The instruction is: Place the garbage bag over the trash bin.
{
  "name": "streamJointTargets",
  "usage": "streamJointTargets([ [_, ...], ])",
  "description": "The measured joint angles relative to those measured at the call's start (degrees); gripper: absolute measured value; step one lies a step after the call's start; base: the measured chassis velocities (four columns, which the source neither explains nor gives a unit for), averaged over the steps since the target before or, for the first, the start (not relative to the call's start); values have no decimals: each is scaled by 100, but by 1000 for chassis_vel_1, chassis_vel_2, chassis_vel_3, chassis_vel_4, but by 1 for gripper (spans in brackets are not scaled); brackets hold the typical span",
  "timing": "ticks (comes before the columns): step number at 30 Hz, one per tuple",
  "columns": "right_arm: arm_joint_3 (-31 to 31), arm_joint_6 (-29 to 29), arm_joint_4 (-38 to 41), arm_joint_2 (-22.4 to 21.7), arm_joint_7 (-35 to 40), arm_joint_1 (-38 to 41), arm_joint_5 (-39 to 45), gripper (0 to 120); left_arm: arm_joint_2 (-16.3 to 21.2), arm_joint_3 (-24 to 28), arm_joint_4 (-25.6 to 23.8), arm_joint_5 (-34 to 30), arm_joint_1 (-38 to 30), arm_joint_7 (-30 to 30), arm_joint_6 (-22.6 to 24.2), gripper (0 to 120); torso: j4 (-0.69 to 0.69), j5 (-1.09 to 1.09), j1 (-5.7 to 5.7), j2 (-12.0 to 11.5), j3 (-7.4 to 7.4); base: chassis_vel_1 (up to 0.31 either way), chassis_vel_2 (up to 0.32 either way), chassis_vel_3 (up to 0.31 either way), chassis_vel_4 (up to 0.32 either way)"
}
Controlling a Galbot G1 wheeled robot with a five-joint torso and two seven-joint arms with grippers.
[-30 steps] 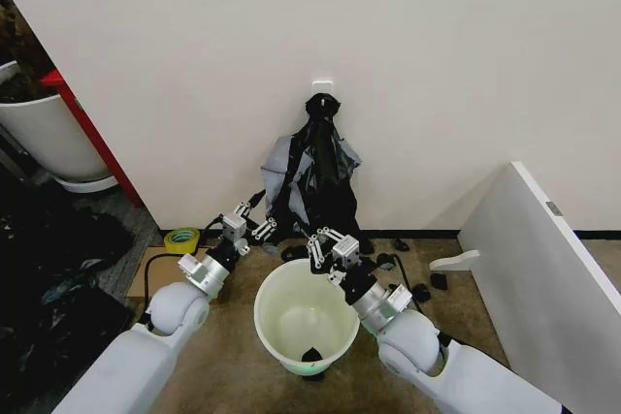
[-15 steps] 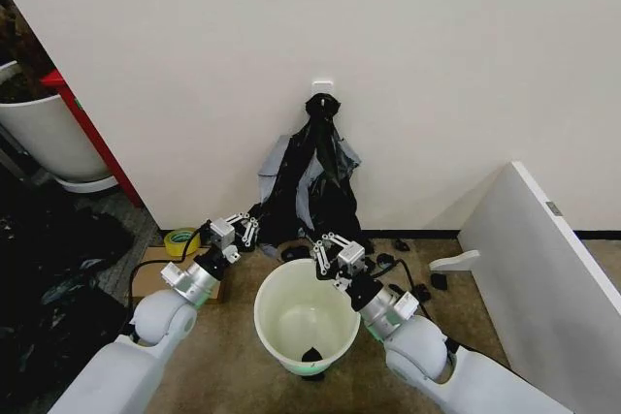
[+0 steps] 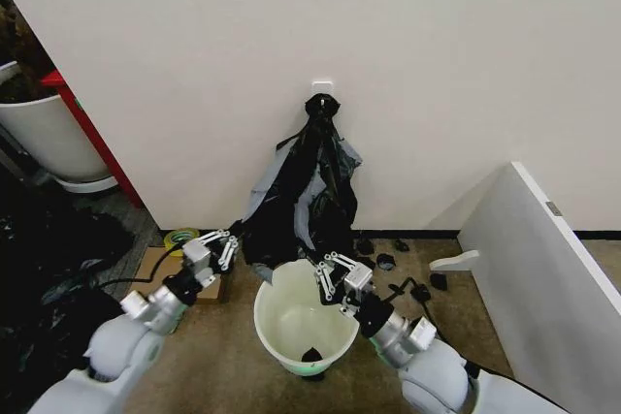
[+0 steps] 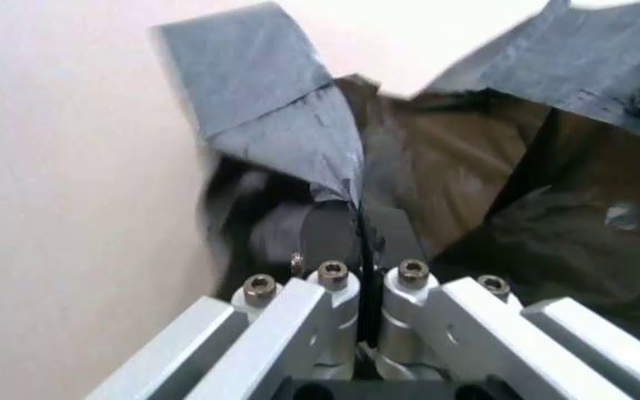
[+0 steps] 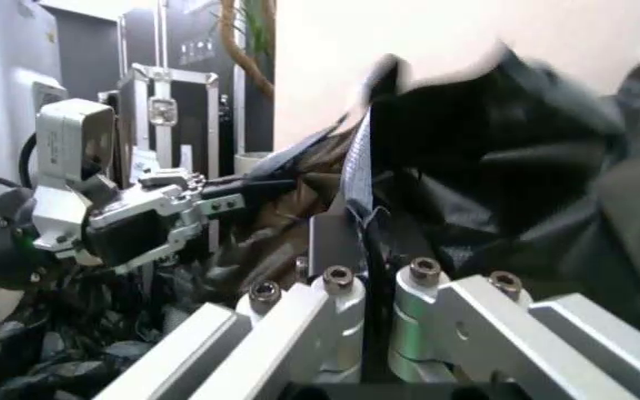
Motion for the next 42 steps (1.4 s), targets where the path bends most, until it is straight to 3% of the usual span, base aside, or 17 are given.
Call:
streamJointTargets([
  [5, 2, 54, 247, -153, 0, -77, -94, 0, 4, -106, -360, 69, 318, 14, -86, 0, -1, 0, 0, 0, 0, 0, 0, 0, 0],
  [14, 163, 27, 366, -265, 138, -120, -239, 0, -75, -93, -493, -70, 326, -37, -97, 0, -1, 0, 0, 0, 1, 0, 0, 0, 0],
  [22, 613, -567, 798, -301, 729, -161, -99, 0, -101, 26, -712, -779, 184, -363, 170, 0, -2, 1, 1, 0, 1, 0, 0, 0, 0],
  [29, 908, -658, 757, -203, 775, -184, -104, 0, -192, 296, -545, -916, 176, -368, 239, 0, 0, 0, 1, 0, 1, 0, 0, 0, 0],
  [42, 629, -655, 5, -20, 878, -365, -250, 0, -322, 834, -110, -616, 235, -197, 180, 0, -1, 0, 1, 0, 1, 0, 0, 0, 0],
])
